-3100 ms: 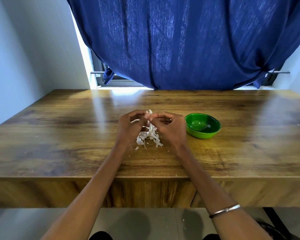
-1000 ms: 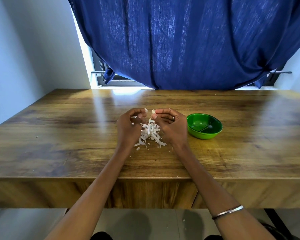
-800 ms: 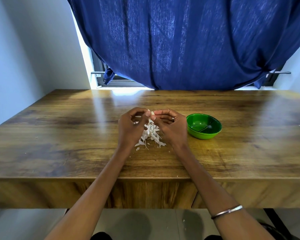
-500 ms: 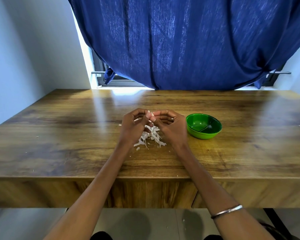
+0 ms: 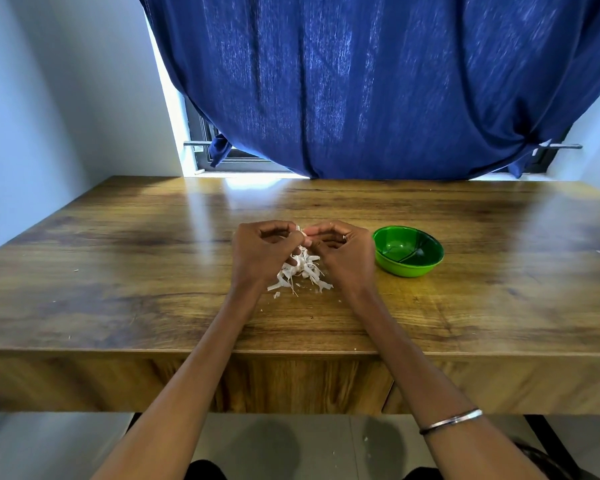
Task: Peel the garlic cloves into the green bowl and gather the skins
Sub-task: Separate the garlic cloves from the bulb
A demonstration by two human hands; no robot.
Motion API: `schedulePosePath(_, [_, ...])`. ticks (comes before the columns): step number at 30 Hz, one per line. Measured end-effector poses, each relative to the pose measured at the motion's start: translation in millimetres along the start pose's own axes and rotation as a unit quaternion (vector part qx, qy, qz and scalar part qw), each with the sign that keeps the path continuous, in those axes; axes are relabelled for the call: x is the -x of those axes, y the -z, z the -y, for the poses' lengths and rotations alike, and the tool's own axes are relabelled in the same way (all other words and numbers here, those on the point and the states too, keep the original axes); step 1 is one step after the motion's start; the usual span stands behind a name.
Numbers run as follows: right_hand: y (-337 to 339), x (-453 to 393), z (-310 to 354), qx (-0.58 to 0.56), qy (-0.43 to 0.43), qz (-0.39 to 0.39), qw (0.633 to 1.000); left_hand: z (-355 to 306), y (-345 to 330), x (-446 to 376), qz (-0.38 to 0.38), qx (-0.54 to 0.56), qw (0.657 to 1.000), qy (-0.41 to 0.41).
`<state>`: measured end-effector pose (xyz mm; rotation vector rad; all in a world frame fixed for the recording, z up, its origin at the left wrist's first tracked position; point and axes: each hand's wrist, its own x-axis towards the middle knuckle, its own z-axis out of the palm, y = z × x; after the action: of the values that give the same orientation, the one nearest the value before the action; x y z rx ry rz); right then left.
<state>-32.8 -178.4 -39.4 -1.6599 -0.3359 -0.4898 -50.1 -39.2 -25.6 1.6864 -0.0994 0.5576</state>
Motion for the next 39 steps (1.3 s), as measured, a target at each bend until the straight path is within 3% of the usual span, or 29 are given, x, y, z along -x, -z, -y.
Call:
schedulePosePath(10, [1,0,-2,-0.003,-0.015,0.005,1.000,6,0,-4,0.012,-0.007,1.000,0.000])
schedulePosePath(16, [0,-2,1,-0.088,-0.067,-0.017,0.994,1,-3,-5,0.006,0.069,0.996,0.050])
schedulePosePath(24, [1,-1,3,-0.179,-0.121,-0.009,0.976,8,0,-6,-0.002,0.051,0.999,0.011])
schedulePosePath(28, [0,-2,4,-0.182,-0.141,0.015,0.973,11,-1,-6,0.003,0.023,0.999,-0.029])
schedulePosePath(39, [0,-4,4,-0.145,-0.177,0.074,0.971,11,1,-10,0.056,0.083,0.995,-0.009])
